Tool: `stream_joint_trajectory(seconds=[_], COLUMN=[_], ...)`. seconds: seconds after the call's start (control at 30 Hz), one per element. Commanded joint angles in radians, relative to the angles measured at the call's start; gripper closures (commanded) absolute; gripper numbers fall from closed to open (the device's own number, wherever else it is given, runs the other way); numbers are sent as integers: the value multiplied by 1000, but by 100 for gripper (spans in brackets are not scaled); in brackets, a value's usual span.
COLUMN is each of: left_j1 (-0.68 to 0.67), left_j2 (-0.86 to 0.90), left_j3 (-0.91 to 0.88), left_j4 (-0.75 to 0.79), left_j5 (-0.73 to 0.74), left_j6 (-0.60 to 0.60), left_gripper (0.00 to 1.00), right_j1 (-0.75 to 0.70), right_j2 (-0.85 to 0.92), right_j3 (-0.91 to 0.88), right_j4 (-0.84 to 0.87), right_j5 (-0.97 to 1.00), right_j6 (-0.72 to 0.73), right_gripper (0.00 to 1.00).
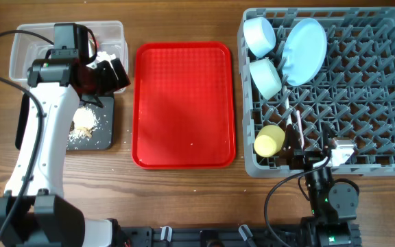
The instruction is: Sort waste into correct bins and load items into the dishwasher rack
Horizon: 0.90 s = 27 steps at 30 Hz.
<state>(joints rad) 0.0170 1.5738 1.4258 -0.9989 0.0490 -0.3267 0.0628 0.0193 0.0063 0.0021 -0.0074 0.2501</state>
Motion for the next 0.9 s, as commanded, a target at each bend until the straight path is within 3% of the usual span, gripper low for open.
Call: stream_joint_trajectory(seconds=[0.0, 0.13, 0.3, 0.47, 0.63, 0.87], left_j1=[0, 0, 2, 3, 21, 34], left_j2=[-150, -304, -617, -921, -1218, -1443], left_j3=[-21, -142, -527, -871, -1165, -1371], left_j4=[113, 286, 631, 876, 1013, 1041], left_j5=[-20, -16, 60, 65, 65, 65], left_j6=[9, 10, 152, 166, 166, 166], left_gripper=[0, 0, 0, 0, 0, 0], right_j1=[2, 2, 2, 2, 2, 2], right_j2=[-14, -14, -14, -14, -14, -14], right_j3=[-1, -1, -1, -1, -1, -1], right_j4=[3, 3, 3, 4, 3, 3], right_j5=[-16, -16, -16, -16, -16, -16], right_j6=[15, 15, 15, 15, 15, 15], right_gripper=[0, 0, 0, 0, 0, 0])
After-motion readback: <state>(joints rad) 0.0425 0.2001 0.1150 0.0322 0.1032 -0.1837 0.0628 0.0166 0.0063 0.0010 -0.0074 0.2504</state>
